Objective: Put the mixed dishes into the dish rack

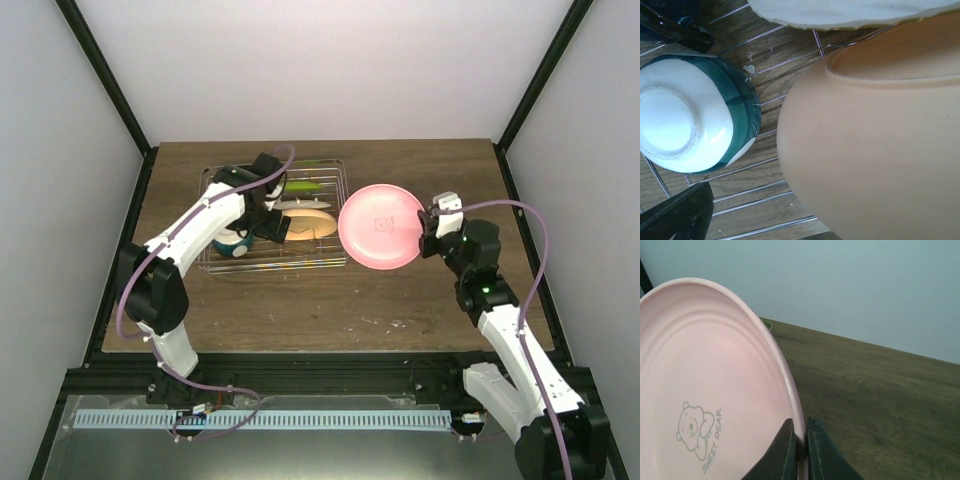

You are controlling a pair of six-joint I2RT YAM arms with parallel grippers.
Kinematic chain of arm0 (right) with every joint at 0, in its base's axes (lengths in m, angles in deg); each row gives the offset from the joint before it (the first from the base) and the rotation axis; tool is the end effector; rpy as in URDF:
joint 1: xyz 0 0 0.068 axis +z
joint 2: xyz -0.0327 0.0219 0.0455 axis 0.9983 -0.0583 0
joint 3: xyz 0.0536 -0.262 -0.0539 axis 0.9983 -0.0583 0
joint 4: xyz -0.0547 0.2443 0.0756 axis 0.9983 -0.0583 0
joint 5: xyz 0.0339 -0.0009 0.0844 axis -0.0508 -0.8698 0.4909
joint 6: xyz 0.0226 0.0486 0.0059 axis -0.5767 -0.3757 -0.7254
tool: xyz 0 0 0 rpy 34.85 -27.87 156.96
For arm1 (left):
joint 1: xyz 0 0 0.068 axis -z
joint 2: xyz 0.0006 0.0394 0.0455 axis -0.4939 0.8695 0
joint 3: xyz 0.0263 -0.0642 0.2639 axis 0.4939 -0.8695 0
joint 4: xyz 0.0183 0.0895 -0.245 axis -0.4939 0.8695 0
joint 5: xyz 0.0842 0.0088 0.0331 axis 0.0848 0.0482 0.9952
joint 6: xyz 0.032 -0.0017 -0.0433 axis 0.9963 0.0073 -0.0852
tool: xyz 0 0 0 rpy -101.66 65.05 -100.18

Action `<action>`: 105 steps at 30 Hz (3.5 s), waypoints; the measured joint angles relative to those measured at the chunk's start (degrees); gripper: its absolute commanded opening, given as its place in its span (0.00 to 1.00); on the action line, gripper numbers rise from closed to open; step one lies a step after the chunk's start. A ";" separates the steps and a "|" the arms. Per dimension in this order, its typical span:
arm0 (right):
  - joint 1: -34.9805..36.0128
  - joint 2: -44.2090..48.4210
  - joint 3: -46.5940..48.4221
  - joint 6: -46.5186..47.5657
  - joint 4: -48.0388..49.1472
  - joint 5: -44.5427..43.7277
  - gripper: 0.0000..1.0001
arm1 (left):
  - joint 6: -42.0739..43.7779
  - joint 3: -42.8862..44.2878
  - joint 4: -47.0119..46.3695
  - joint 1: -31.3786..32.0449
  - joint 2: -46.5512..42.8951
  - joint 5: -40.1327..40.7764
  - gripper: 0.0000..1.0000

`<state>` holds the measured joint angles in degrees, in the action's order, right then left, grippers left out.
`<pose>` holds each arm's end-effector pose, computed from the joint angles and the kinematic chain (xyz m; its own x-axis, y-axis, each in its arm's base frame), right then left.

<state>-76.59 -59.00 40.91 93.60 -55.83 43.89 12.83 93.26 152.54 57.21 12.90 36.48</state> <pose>0.1949 0.0411 0.2792 -0.1941 -0.1272 -0.9727 -0.3623 0.9308 -0.0495 0.3079 -0.1559 0.2842 -0.9232 0.3090 -0.2287 0.2955 0.9509 0.0917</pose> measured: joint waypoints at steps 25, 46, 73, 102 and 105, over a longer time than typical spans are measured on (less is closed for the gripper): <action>13.03 -16.92 -7.02 11.61 36.68 1.11 0.01 | -1.31 0.13 -0.63 -0.07 0.09 0.07 1.00; 15.65 -26.62 -1.29 18.27 50.97 0.52 0.01 | -2.43 0.11 -0.92 -0.26 0.09 0.94 1.00; 25.33 -45.72 -6.43 35.78 84.72 -12.37 0.01 | -2.80 1.20 1.97 -0.55 0.09 2.93 1.00; 26.47 -49.99 -5.40 37.88 84.37 -5.51 0.10 | -3.82 7.56 6.32 -0.52 -4.17 -1.55 1.00; 27.39 -50.38 -5.38 38.25 83.41 -4.66 0.13 | -3.91 7.02 4.57 -0.52 -6.84 -2.27 1.00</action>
<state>-49.21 -109.38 35.53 131.85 27.58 39.23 8.91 100.28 157.11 56.69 6.06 34.21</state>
